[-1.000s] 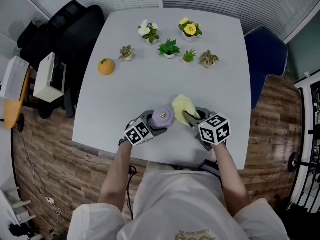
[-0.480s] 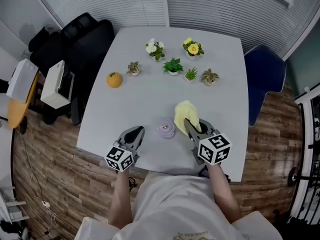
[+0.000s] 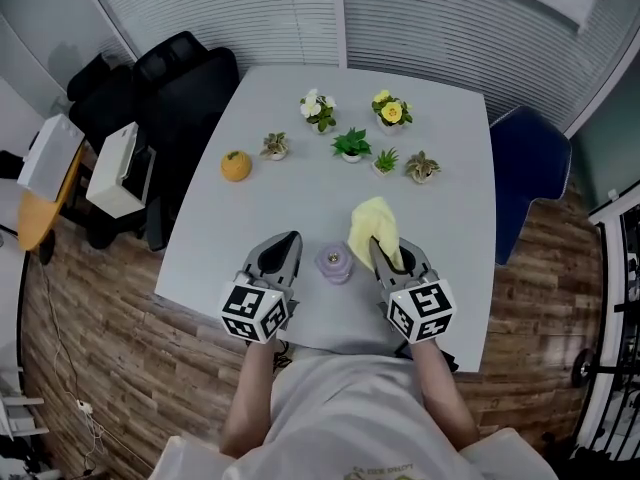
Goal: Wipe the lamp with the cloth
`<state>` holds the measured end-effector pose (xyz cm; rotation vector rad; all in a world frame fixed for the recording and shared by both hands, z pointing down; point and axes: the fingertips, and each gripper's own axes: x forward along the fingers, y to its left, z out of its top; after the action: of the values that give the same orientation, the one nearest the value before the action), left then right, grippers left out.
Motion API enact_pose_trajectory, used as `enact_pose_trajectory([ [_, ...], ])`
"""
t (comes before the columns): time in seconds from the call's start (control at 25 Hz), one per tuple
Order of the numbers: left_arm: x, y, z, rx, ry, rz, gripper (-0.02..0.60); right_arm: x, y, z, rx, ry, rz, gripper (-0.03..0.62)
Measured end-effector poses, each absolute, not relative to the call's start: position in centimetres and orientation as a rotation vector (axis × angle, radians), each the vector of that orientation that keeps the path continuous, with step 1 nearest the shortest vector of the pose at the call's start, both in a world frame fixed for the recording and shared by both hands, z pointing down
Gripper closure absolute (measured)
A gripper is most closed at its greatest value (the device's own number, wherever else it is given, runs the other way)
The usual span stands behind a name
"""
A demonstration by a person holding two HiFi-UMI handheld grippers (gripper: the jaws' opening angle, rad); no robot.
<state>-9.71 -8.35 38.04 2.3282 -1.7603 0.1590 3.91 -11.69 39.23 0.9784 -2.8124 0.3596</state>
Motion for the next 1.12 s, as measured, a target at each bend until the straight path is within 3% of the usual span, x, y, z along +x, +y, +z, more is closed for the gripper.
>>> enact_pose_trajectory([
  [1.12,-8.7,-7.0,35.6,2.396,-1.863,0.125,0.580,4.3,-9.7,38.1,0.995,-2.812,0.319,0.556],
])
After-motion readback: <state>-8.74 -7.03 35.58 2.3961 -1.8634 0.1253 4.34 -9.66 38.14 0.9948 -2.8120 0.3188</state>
